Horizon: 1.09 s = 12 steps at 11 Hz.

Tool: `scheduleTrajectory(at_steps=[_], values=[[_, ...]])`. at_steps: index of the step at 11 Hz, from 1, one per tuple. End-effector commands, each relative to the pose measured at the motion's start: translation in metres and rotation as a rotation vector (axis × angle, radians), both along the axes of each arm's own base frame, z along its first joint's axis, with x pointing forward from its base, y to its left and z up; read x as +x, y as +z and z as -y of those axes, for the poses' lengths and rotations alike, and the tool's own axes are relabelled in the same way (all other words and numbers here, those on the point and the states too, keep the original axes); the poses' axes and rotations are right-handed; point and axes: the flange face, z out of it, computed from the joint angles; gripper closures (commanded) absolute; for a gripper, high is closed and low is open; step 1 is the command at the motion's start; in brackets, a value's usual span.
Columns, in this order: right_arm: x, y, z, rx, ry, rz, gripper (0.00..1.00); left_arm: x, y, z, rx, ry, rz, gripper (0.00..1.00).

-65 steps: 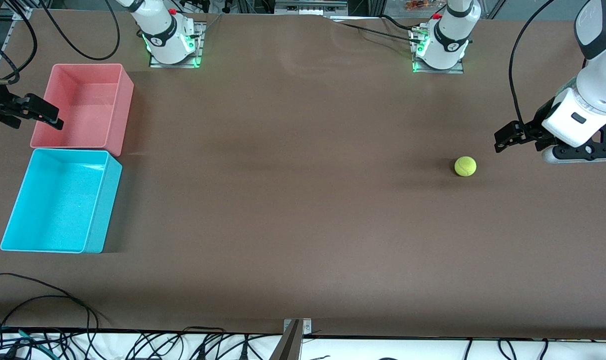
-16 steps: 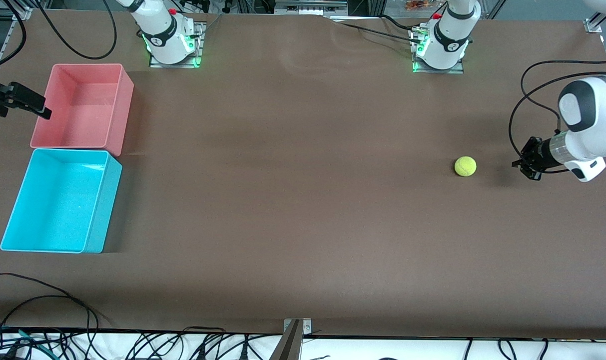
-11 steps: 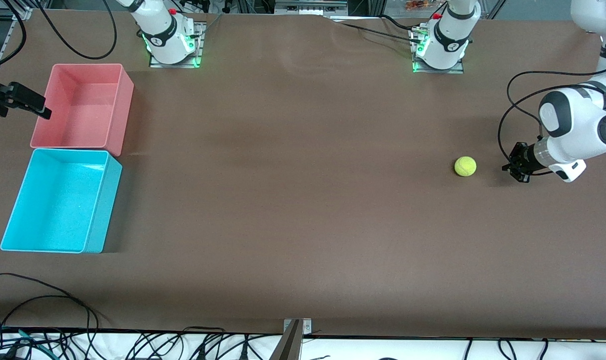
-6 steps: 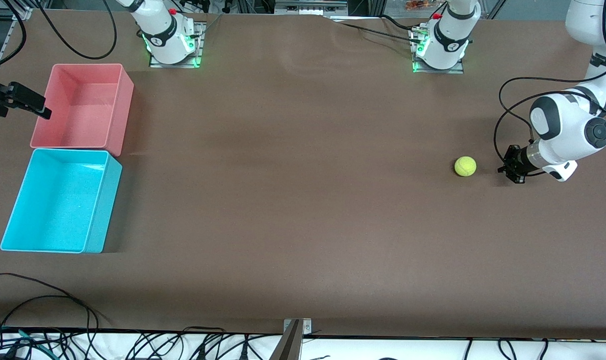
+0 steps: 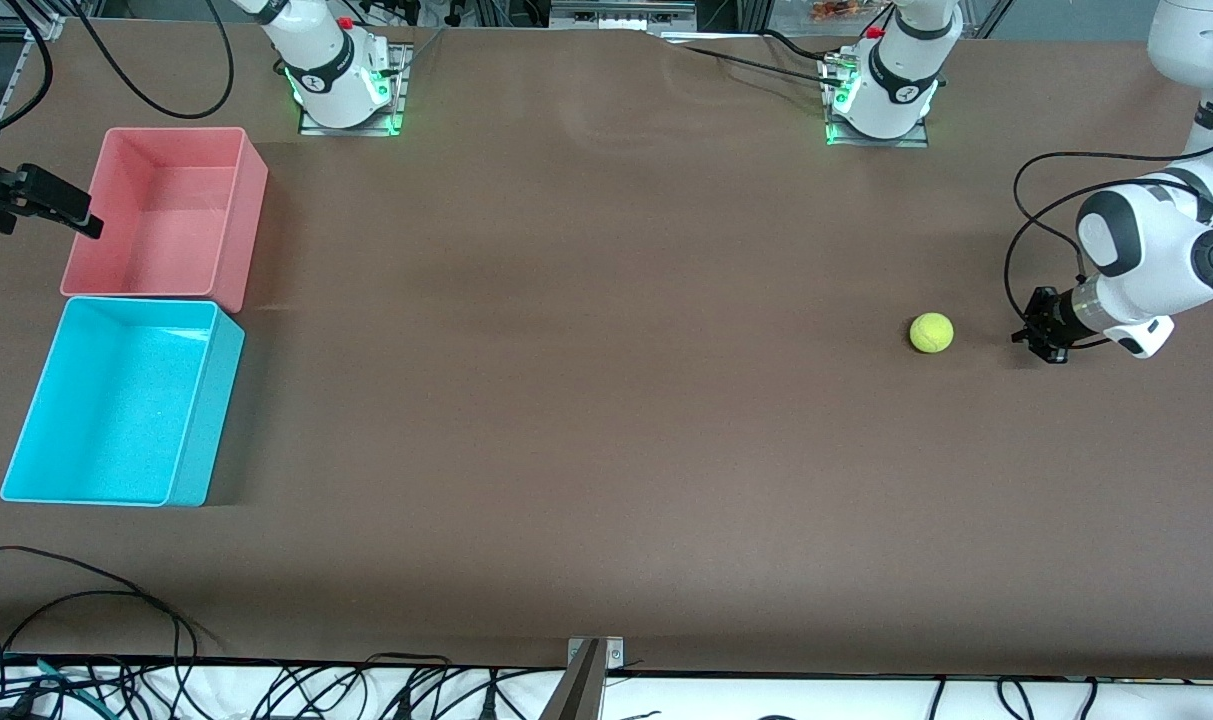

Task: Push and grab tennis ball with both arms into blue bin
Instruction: 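Push the tennis ball with the left gripper toward the bins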

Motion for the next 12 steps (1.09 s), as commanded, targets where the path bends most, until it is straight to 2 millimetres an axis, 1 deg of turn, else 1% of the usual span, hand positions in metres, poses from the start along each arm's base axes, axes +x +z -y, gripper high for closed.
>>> scheduleTrajectory(at_steps=[1,2,3,4,5,6,7,8,9,10,11,12], values=[[-0.001,0.007,-0.001,-0.005,-0.012,-0.001,0.00,-0.004,-0.003,0.060,-0.013,0.037,-0.030,1.00],[-0.001,0.007,-0.001,-0.005,-0.012,-0.001,0.00,-0.003,-0.001,0.083,-0.019,0.043,-0.031,1.00],[-0.002,0.007,-0.001,-0.005,-0.012,-0.003,0.00,-0.001,-0.002,0.113,-0.032,0.064,-0.038,1.00],[-0.002,0.007,-0.001,-0.005,-0.012,-0.003,0.00,-0.003,-0.006,0.154,-0.053,0.078,-0.052,1.00],[-0.002,0.007,-0.001,-0.005,-0.012,-0.003,0.00,0.000,-0.001,0.192,-0.060,0.128,-0.055,1.00],[-0.001,0.007,-0.001,-0.005,-0.012,-0.001,0.00,0.003,0.000,0.224,-0.073,0.162,-0.061,1.00],[-0.001,0.007,-0.001,-0.005,-0.012,-0.001,0.00,0.010,0.001,0.264,-0.103,0.195,-0.069,1.00],[-0.001,0.007,-0.001,-0.005,-0.012,-0.001,0.00,0.017,0.015,0.318,-0.134,0.233,-0.061,1.00],[-0.001,0.007,-0.001,-0.005,-0.012,-0.001,0.00,0.022,0.031,0.355,-0.137,0.257,-0.046,1.00],[-0.001,0.007,-0.001,-0.005,-0.012,-0.001,0.00,0.030,0.047,0.375,-0.145,0.243,-0.020,1.00],[-0.001,0.006,-0.002,-0.004,-0.011,-0.003,0.00,0.035,0.062,0.381,-0.134,0.220,-0.020,1.00],[-0.001,0.006,-0.002,-0.004,-0.009,-0.003,0.00,0.035,0.066,0.375,-0.113,0.191,-0.037,1.00]])
